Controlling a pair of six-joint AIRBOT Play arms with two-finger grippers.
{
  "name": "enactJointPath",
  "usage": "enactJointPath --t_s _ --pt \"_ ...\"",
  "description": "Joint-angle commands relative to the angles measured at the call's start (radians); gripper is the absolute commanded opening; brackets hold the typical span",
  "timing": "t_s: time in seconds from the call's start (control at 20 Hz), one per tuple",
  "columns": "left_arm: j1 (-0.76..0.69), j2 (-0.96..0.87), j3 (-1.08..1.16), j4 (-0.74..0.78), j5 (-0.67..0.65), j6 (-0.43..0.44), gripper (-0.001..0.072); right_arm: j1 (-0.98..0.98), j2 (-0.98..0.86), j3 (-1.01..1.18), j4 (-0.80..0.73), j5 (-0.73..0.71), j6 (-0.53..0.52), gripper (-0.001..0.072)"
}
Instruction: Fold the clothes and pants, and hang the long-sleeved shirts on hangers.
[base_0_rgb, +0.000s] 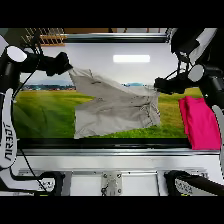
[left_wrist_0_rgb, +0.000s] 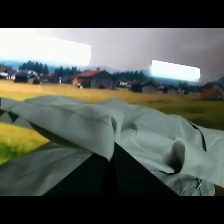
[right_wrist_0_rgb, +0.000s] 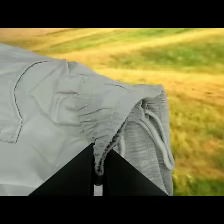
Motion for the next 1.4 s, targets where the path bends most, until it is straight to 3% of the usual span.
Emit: enactJointPath --t_s 0.0,0.45,0.7,0.9,0.95,1.0,1.05,1.1,1.35 --pt "-0.007 0.177 -0.285 0.027 0.011 0.025 0.0006 0.004 0.088 -0.14 -0.059 0.047 -0.026 0.0024" --pt "-0.115 0.5 -1.053 0.019 0.232 0.03 0.0006 0.004 0.227 -0.603 -0.054 -0.046 -0.025 0.0024" --pt "-0.125 0.545 -1.185 0.018 0.307 0.026 0.0006 0.004 0.226 -0.684 -0.039 -0.148 -0.025 0.0025" --pt "-0.126 0.578 -1.197 0.016 0.281 0.026 0.0008 0.003 0.227 -0.684 -0.039 -0.166 -0.024 0.0035" --pt "-0.126 0.594 -1.197 0.016 0.268 0.026 0.0126 0.002 0.228 -0.683 -0.039 -0.166 -0.025 0.0038" --pt "-0.124 0.62 -1.192 0.017 0.248 0.026 0.0433 0.002 0.23 -0.677 -0.034 -0.164 -0.025 0.0128" --pt "-0.114 0.652 -1.18 0.018 0.225 0.026 0.0514 0.001 0.238 -0.666 -0.03 -0.162 -0.025 0.039" --pt "-0.096 0.693 -1.157 0.018 0.195 0.026 0.0503 0.001 0.252 -0.649 -0.021 -0.152 -0.025 0.0566" --pt "0.026 0.878 -0.99 0.018 0.046 0.025 0.0502 -0.103 0.332 -0.484 -0.02 0.019 -0.122 0.0606"
